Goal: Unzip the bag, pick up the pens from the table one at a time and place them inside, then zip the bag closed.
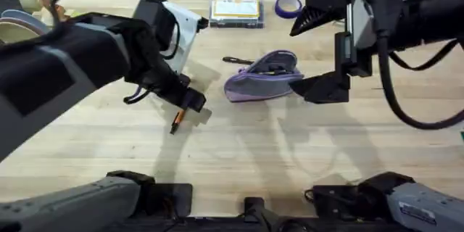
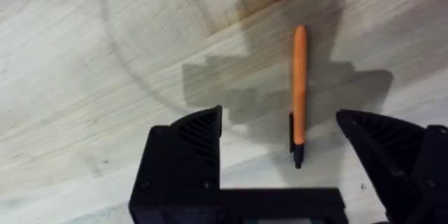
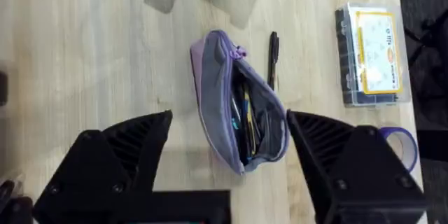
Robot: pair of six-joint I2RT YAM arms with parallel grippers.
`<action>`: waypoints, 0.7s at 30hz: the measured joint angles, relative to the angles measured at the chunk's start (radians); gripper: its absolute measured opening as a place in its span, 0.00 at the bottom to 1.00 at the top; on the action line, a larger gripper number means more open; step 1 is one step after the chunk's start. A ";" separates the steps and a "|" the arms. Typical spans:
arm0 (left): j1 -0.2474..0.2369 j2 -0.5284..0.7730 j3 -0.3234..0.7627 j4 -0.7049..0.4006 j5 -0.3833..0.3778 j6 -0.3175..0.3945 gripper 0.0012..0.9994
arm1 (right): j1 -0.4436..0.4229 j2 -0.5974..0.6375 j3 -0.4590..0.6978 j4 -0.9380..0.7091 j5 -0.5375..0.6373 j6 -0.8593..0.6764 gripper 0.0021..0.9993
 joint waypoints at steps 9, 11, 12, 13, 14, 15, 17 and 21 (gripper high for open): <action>-0.046 0.120 0.000 0.038 0.000 -0.007 1.00 | 0.000 0.000 0.000 0.000 0.000 0.000 1.00; -0.048 0.145 0.001 0.037 0.006 -0.008 1.00 | 0.000 0.000 0.000 -0.001 0.000 0.000 1.00; -0.048 0.150 0.006 0.036 0.008 -0.007 1.00 | 0.000 0.000 0.000 -0.001 0.000 0.000 1.00; -0.048 0.154 0.009 0.035 0.009 -0.007 1.00 | 0.000 0.000 0.000 -0.001 0.000 0.000 1.00; -0.048 0.160 0.013 0.033 0.010 -0.007 0.99 | 0.000 0.000 0.000 -0.001 0.000 0.000 1.00; -0.048 0.163 0.016 0.031 0.014 -0.007 0.96 | 0.000 0.000 0.000 -0.001 0.000 0.000 1.00; -0.048 0.173 0.021 0.025 0.027 -0.008 0.87 | 0.000 0.000 0.000 -0.002 0.000 0.000 1.00; -0.050 0.175 0.024 0.028 0.027 -0.008 0.66 | 0.000 0.000 0.000 -0.002 0.000 0.000 1.00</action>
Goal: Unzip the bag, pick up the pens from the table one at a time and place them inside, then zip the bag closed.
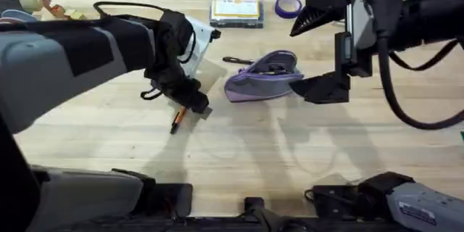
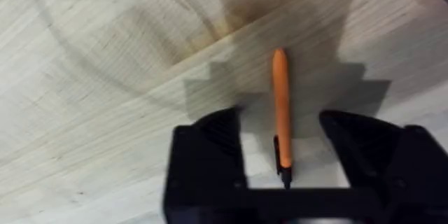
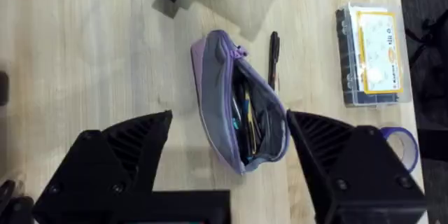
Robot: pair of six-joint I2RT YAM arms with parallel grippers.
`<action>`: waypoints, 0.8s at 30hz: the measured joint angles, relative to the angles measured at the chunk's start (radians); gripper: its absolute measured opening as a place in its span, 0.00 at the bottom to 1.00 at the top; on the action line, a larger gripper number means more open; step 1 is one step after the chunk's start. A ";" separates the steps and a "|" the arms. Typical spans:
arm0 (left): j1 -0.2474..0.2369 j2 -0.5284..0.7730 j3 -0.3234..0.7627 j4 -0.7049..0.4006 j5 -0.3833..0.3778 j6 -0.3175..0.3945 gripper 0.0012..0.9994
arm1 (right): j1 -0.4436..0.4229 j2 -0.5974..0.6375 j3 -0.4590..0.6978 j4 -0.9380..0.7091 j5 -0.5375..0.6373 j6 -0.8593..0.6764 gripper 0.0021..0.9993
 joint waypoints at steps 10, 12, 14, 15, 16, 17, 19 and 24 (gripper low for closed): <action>0.001 0.000 0.000 0.013 -0.035 -0.005 0.05 | 0.000 0.000 0.000 0.000 0.000 0.000 1.00; 0.001 0.000 0.000 0.014 -0.037 -0.006 0.04 | 0.000 0.000 0.000 -0.002 0.000 0.000 1.00; 0.001 0.000 0.000 0.014 -0.037 -0.006 0.04 | 0.000 0.000 0.000 -0.010 0.000 0.000 1.00; 0.001 0.000 0.001 0.014 -0.037 -0.007 0.04 | 0.000 0.000 0.000 -0.015 0.000 0.000 1.00; 0.001 0.001 0.003 0.013 -0.037 -0.006 0.04 | 0.000 0.000 0.000 -0.020 -0.001 0.000 1.00; 0.001 0.005 0.007 0.010 -0.037 -0.007 0.04 | 0.000 -0.001 0.000 -0.025 -0.001 0.000 1.00; 0.001 0.016 0.021 0.001 -0.037 -0.007 0.04 | 0.000 -0.010 0.000 -0.033 -0.001 0.001 1.00; 0.000 0.045 0.108 0.004 -0.024 -0.007 0.04 | 0.000 -0.076 0.000 -0.046 -0.002 0.003 1.00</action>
